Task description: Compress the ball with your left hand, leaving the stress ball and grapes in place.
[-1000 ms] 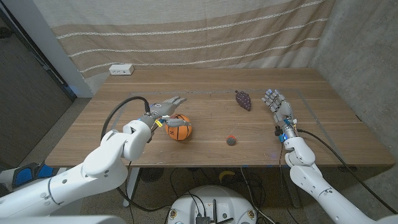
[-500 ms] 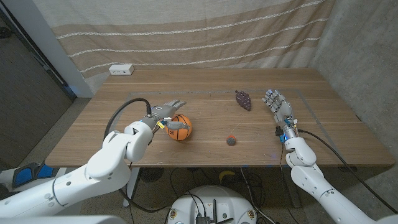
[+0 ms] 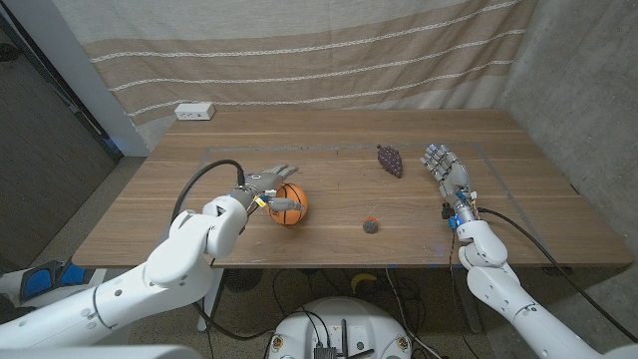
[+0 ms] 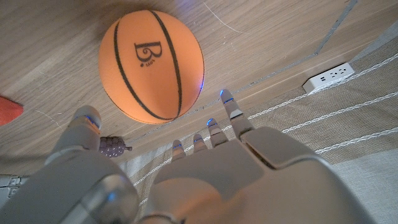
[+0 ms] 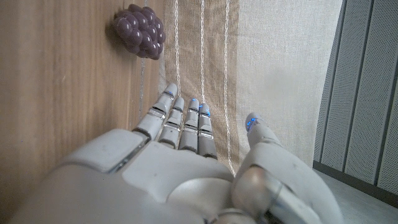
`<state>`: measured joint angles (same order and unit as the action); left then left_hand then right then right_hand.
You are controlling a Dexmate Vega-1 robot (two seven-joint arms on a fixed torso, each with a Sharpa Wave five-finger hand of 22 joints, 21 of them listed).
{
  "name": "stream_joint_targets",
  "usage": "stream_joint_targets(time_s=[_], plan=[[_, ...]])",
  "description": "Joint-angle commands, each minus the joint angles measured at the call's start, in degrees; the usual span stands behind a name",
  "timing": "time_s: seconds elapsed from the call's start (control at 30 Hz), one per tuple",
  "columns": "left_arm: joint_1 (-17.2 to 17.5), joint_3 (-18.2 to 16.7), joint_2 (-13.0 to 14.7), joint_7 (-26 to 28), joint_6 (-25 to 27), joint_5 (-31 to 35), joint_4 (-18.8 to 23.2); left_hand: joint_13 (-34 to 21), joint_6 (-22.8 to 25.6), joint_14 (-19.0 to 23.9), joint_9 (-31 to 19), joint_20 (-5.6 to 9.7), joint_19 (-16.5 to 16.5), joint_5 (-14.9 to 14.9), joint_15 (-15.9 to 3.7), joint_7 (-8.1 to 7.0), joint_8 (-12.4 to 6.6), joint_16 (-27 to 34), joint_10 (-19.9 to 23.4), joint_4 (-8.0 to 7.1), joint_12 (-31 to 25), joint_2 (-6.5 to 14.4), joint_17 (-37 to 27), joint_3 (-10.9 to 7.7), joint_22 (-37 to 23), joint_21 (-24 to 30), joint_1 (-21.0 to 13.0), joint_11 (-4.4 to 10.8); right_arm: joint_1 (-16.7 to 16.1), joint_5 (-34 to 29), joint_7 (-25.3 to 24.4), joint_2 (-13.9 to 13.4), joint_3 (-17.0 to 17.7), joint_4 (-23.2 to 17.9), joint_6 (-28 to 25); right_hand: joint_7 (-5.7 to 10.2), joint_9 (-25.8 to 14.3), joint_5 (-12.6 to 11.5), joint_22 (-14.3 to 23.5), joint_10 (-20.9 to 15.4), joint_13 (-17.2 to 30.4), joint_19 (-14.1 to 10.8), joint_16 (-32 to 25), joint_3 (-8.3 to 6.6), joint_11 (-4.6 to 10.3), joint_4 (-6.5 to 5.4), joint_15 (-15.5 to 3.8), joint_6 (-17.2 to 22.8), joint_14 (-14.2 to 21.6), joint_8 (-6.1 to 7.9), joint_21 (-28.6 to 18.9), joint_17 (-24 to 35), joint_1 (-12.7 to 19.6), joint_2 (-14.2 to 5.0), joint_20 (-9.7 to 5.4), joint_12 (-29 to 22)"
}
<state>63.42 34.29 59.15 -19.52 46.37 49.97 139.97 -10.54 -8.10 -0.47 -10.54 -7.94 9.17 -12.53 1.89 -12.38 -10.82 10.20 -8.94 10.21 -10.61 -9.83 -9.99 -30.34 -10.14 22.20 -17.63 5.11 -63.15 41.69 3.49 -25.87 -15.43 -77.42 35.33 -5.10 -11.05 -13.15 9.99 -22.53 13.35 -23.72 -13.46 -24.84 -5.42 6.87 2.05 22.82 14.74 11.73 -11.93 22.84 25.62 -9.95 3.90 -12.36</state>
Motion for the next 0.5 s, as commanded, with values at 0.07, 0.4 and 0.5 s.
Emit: stream_joint_targets(time_s=[0.07,0.4,0.5], plan=[[-0.76,1.3,-1.43,-1.36,-1.0,1.05,-1.46,-0.21,-0.44,0.03,-0.16,-0.05,0.87,-0.46,0.56,-0.04,-0.44,0.22,-0.64,-0.07,-0.26,0.01,-0.11,0.36,-0.08,-0.16,-1.16,-0.21,-0.1,0.12,0.22,0.41,0.13,0.53,1.0,-0.3,-0.23,-0.22,0.23,-1.0,0.08,-0.22,-0.25,-0.09,-0.09,0.35,0.34,0.46,0.2,-0.03,0.19,0.12,-0.52,0.17,0.45,-0.49],[-1.38,2.17,-2.25,-3.6,-1.18,1.55,-2.24,-0.21,-0.55,0.7,-0.21,-0.99,3.0,-1.46,0.57,-0.08,-0.71,0.42,-0.67,-0.11,-0.41,0.47,-0.07,0.6,-0.01,-0.03,-3.39,-0.39,-0.56,-0.24,-0.35,0.43,0.25,0.25,1.32,-0.26,-0.24,-0.2,0.23,-1.28,0.19,-0.24,-0.4,-0.07,-0.24,0.31,0.38,0.43,0.54,-0.05,0.19,0.09,-0.69,0.15,0.48,-0.62],[-1.44,2.36,-2.37,-3.92,-1.31,1.73,-2.47,-0.22,-0.62,1.17,-0.23,-0.8,4.37,-1.98,0.6,-0.08,-0.83,0.52,-0.75,-0.13,-0.45,0.78,-0.06,0.66,0.01,0.09,-4.77,-0.47,-0.67,-0.24,-0.48,0.42,0.26,0.11,1.28,-0.24,-0.24,-0.2,0.23,-1.41,0.23,-0.22,-0.42,-0.07,-0.29,0.29,0.24,0.43,0.57,-0.06,0.2,0.09,-0.75,0.14,0.47,-0.68]])
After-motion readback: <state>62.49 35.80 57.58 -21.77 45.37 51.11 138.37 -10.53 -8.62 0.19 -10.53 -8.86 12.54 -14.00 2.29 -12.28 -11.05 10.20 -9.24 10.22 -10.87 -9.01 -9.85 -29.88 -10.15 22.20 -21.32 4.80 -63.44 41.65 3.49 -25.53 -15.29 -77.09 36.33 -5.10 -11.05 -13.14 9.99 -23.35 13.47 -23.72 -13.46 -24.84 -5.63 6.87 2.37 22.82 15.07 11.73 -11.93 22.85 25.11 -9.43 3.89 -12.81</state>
